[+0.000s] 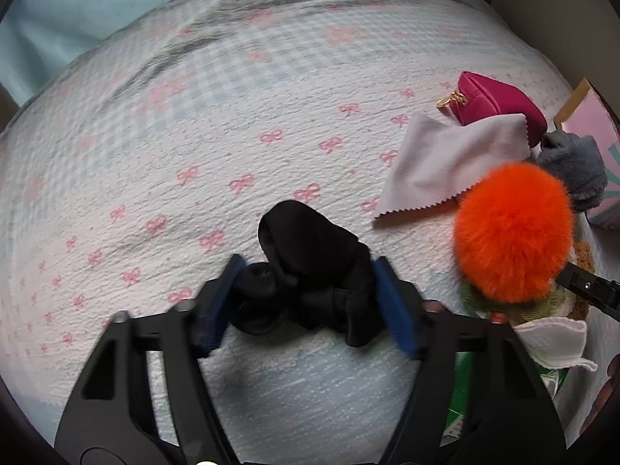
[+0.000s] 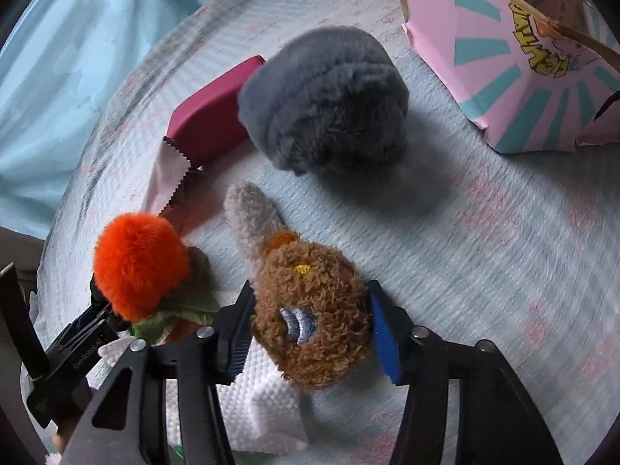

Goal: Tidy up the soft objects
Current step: 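Grasp the black sock with the left tool while the right tool grasps the brown plush, then carry the black sock and brown plush over the cardboard box with both tools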

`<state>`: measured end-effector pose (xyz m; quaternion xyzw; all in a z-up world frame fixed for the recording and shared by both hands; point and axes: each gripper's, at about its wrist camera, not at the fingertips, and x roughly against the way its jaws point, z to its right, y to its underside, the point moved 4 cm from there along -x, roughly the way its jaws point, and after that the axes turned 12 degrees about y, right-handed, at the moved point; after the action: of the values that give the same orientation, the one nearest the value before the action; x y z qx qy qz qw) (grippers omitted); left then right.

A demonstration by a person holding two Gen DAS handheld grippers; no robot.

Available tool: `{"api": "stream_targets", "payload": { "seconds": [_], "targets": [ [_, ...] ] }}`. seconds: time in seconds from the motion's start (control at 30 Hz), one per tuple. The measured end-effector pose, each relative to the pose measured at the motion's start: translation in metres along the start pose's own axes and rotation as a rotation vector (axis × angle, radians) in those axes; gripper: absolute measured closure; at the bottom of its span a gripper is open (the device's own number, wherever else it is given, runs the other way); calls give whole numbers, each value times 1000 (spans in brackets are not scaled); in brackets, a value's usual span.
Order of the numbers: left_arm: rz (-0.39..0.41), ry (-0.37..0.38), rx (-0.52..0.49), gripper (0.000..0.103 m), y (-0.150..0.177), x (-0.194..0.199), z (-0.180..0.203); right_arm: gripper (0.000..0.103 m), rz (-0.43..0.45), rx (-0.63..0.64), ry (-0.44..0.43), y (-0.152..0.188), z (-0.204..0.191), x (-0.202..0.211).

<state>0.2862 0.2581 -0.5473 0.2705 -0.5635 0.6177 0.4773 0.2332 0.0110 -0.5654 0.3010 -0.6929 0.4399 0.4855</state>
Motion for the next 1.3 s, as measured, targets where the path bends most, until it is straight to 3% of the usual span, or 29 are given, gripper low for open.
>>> {"api": "stream_targets", "payload": {
  "seconds": [0.13, 0.23, 0.53, 0.87, 1.1, 1.3],
  "targets": [
    [-5, 14, -32, 75, 0, 0, 10, 60, 0, 17, -3, -2, -6, 2],
    [-8, 6, -53, 82, 1, 1, 18, 63, -7, 31, 13, -2, -4, 6],
    [23, 13, -21, 83, -4, 39, 25, 65, 29, 34, 7, -3, 14, 40],
    [98, 0, -47, 83, -28, 147, 64, 65, 111, 75, -40, -8, 12, 140],
    [168, 32, -55, 83, -53, 229, 121, 65, 195, 84, -89, -34, 24, 230],
    [213, 72, -81, 83, -80, 265, 197, 65, 266, 94, -100, -59, 60, 295]
  ]
}}
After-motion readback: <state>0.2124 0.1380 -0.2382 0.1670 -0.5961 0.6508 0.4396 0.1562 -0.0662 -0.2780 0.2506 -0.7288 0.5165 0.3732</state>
